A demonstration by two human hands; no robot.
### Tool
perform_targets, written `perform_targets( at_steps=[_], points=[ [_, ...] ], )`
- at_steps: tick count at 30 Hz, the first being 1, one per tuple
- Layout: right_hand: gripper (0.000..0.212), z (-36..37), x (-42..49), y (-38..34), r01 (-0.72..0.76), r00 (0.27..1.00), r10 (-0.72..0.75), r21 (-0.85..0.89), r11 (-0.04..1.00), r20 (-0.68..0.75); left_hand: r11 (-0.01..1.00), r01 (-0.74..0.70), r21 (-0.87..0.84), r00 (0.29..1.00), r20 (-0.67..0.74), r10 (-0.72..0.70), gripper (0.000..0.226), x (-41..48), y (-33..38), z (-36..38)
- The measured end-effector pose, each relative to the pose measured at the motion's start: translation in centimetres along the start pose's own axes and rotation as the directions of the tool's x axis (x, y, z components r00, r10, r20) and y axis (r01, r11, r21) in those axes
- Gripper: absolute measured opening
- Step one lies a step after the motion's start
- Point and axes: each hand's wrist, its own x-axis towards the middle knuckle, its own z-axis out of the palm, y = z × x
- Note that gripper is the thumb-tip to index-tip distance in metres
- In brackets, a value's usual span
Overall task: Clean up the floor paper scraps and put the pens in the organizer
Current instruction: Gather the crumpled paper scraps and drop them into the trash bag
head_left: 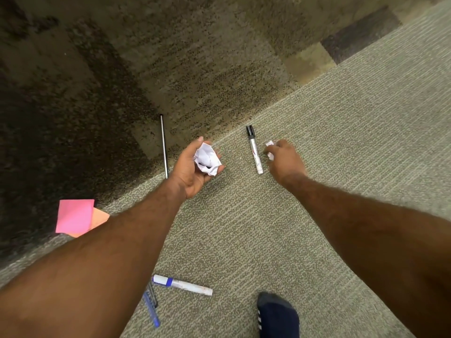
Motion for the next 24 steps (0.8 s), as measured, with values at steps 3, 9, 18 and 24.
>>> perform_targets(
  at_steps=[3, 9, 18, 24],
  points=[
    [0.023, -0.3, -0.7, 0.2, -0.131, 0.99, 0.137, 0.122, 0.984, -0.038, 1.0, -0.004, -0.016, 1.0, -0.01, 0.004, 0.032, -1.1, 0.0, -0.5],
    [0.018, -1.7, -3.3, 0.3, -0.262, 0.964, 0.261, 0.273, 0.925, 0.041, 0.999, -0.012, -0.034, 1.0, -0.017, 0.011, 0.033, -4.8, 0.4, -0.7],
    [0.025, -5.4, -13.6, -10.0, -0.211, 0.977, 0.083, 0.857, 0.47, 0.195, 1.0, 0.011, -0.001, 1.0, -0.023, -0.011, 0.036, -14.2, -0.6, -2.8],
    [0.024, -5.9, -21.4, -18.5, -0.226, 0.968, -0.013, 0.893, 0.39, 0.25, 0.994, 0.01, -0.112, 1.0, -0.024, -0.013, 0.037, -21.3, -0.2, -4.4]
  ],
)
